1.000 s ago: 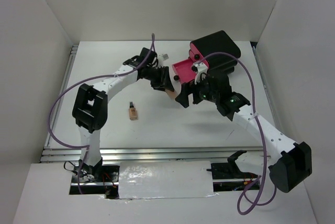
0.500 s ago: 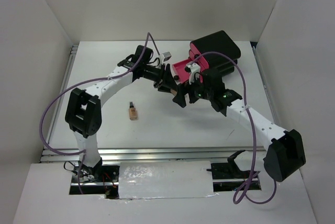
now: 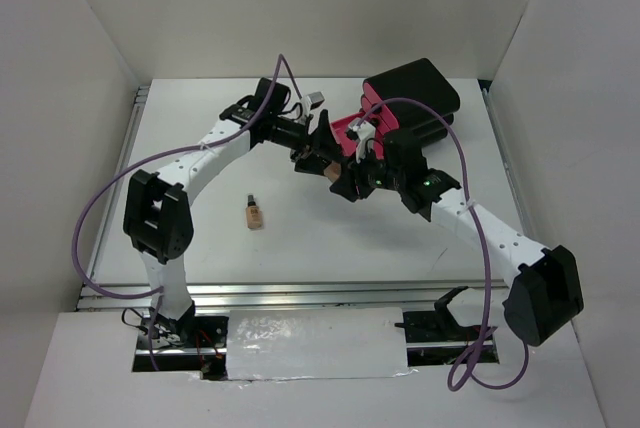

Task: Organize the makeup

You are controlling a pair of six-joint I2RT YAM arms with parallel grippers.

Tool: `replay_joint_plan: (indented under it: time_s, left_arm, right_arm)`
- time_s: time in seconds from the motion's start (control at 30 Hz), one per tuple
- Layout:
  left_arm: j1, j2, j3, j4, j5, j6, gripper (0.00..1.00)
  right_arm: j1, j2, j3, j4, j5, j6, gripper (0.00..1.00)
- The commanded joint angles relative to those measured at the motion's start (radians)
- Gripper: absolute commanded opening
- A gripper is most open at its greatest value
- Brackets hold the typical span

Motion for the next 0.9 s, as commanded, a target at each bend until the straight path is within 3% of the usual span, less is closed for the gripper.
replay_joint_plan:
  time_s: [0.0, 0.17, 0.2, 0.33, 0.43, 0.6, 0.87]
  left_arm:
    - [0.026, 0.009, 0.086, -0.051, -0.137, 0.023, 0.99]
    - [0.161, -0.006, 0.196, -0.198, -0.569, -0.111, 0.99]
    - [0.196, -0.017, 0.206, -0.214, -0.717, -0.117, 0.99]
    - [0.262, -0.07, 0.19, -0.293, -0.918, -0.059, 0.99]
    - [0.264, -0.107, 0.143, -0.373, -1.07, -0.002, 0.99]
    - [0.264, -0.253, -0.066, -0.335, -1.168, 0.047, 0.99]
    - [0.262, -0.296, -0.227, -0.324, -1.069, 0.075, 0.99]
  right_arm:
    - [0.006, 0.018, 0.044, 0.059, 0.027, 0.003, 0.0]
    - [0.003, 0.123, 0.1, 0.061, 0.234, 0.035, 0.0]
    - [0.003, 0.154, 0.128, 0.049, 0.277, 0.035, 0.0]
    - [-0.018, 0.393, 0.368, -0.055, 0.448, 0.026, 0.0]
    - [-0.058, 0.546, 0.545, -0.134, 0.496, 0.029, 0.0]
    - [-0.101, 0.694, 0.71, -0.215, 0.558, 0.016, 0.0]
    - [-0.153, 0.773, 0.73, -0.204, 0.509, -0.018, 0.12]
